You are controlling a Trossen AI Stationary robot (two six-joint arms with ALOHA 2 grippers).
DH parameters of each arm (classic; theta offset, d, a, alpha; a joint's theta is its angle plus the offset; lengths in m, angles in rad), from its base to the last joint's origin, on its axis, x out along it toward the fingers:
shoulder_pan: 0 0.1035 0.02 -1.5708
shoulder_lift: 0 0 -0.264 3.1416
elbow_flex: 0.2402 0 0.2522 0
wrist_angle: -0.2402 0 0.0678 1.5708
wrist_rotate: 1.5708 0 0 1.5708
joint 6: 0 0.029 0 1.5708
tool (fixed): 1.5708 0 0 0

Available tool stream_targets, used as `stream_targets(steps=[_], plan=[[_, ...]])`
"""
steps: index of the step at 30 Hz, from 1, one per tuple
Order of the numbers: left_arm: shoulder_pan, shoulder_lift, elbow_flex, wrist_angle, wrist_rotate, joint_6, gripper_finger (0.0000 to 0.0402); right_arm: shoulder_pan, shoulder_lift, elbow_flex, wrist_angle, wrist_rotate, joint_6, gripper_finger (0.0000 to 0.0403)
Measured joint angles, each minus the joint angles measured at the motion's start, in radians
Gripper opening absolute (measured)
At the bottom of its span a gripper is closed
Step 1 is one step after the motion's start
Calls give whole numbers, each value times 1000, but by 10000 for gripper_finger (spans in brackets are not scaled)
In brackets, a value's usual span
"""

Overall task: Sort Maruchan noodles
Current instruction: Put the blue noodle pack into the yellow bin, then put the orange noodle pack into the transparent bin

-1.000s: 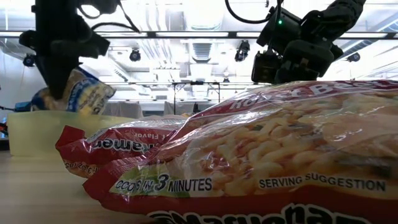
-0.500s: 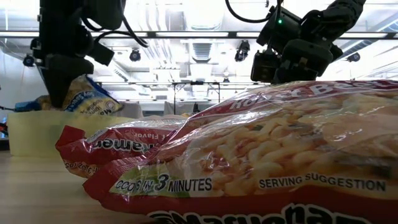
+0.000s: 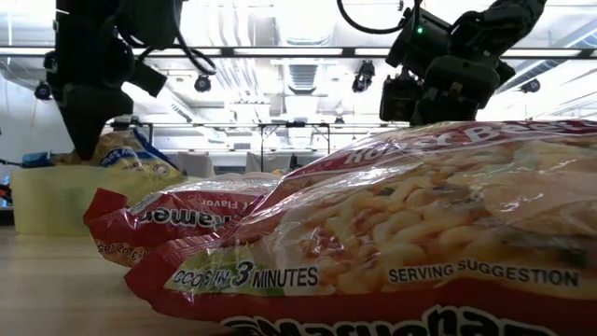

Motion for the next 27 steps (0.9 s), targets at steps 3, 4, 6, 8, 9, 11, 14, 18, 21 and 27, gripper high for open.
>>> stream_targets(steps=[3,4,6,8,9,11,14,18,21,27], plan=[[0,-8,13,-57,-4,-65,194,-9,-33,22,-44,1,-9,203],[0,-13,19,-62,-16,-77,197,-11,-44,27,-45,2,-11,203],[-5,-21,34,-56,-34,-81,200,-14,-66,29,-48,2,-12,203],[-9,-22,60,-51,-60,-77,201,-16,-86,29,-51,6,-14,203],[-11,-22,76,-50,-77,-72,201,-16,-97,29,-53,14,-15,203],[-13,-24,110,-48,-119,-67,201,-16,-114,26,-56,49,-14,203],[-16,-24,153,-49,-190,-40,201,-16,-122,21,-60,102,-11,203],[-16,-24,197,-41,-254,-20,201,-16,-120,18,-55,106,-2,203],[-17,-24,201,83,-260,21,201,-15,-107,17,-41,105,33,203],[-21,-25,85,536,-197,195,201,-14,-46,15,16,103,129,203]])
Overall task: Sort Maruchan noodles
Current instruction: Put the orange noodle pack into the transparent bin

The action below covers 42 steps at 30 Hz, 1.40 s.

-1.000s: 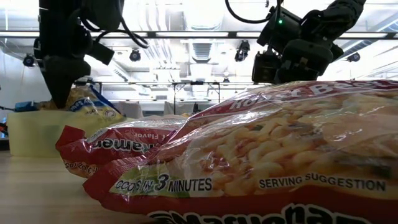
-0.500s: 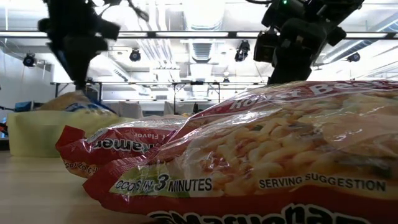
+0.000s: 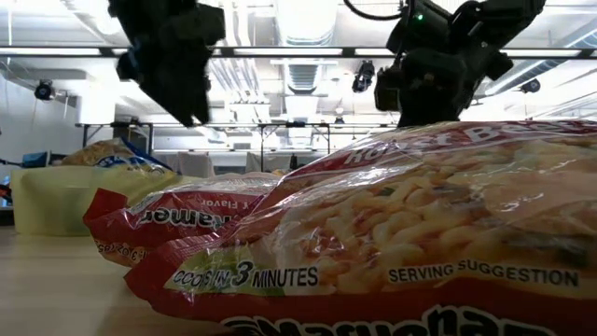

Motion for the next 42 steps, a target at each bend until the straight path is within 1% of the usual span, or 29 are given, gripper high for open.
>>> stream_targets(steps=[4,7,10,17,22,26,32,36,39,42], plan=[[0,0,-96,181,50,16,201,-1,37,0,26,0,30,203],[0,2,-178,375,94,17,201,0,64,0,52,0,33,203],[1,2,-248,549,114,24,201,-1,86,0,92,0,36,203],[9,9,-348,721,120,-24,201,-11,151,18,156,1,72,203],[18,34,-365,742,116,-40,201,-14,206,33,180,8,97,203],[26,93,-359,751,128,-30,201,-17,233,43,180,52,98,203],[44,218,-273,726,154,46,201,-30,252,55,177,54,97,203],[48,263,-201,603,150,90,201,-35,258,60,176,54,96,203],[48,270,-156,511,151,101,201,-35,256,60,176,55,91,203],[48,270,-137,475,151,136,201,-35,252,63,180,54,72,203]])
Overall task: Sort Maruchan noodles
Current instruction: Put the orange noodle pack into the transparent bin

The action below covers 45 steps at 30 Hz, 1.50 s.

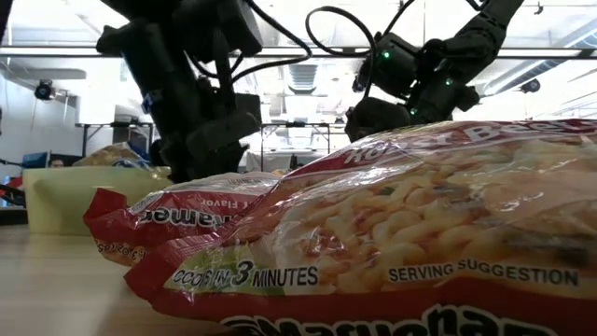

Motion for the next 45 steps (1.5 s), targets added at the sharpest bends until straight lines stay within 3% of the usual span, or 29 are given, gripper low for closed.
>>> stream_targets(steps=[13,27,45], plan=[[64,56,39,6,10,91,201,-26,28,0,14,0,-5,203],[97,187,208,-12,65,284,201,-27,26,0,28,-1,-40,203],[113,189,202,-11,83,314,201,-92,-23,-1,-50,-3,-51,203]])
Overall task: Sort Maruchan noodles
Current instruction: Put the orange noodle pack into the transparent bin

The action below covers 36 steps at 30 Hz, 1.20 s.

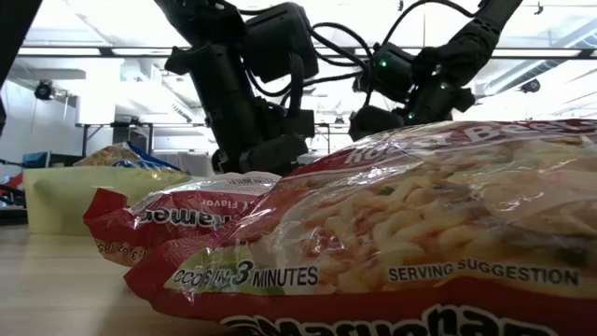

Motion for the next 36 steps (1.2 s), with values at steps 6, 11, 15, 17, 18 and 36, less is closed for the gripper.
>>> stream_targets(steps=[6,11,15,17,18,36], plan=[[20,0,-3,33,11,38,201,0,30,-1,-41,-1,8,203],[42,3,-4,76,10,61,201,0,31,-1,-31,-12,10,203],[69,7,-6,147,-10,80,201,1,32,-1,8,-98,13,203],[81,8,-6,161,-16,87,201,3,32,-1,34,-141,15,203],[87,8,-6,166,-16,90,201,4,32,-1,48,-158,19,203],[100,6,19,222,16,134,201,5,39,-2,93,-194,22,203]])
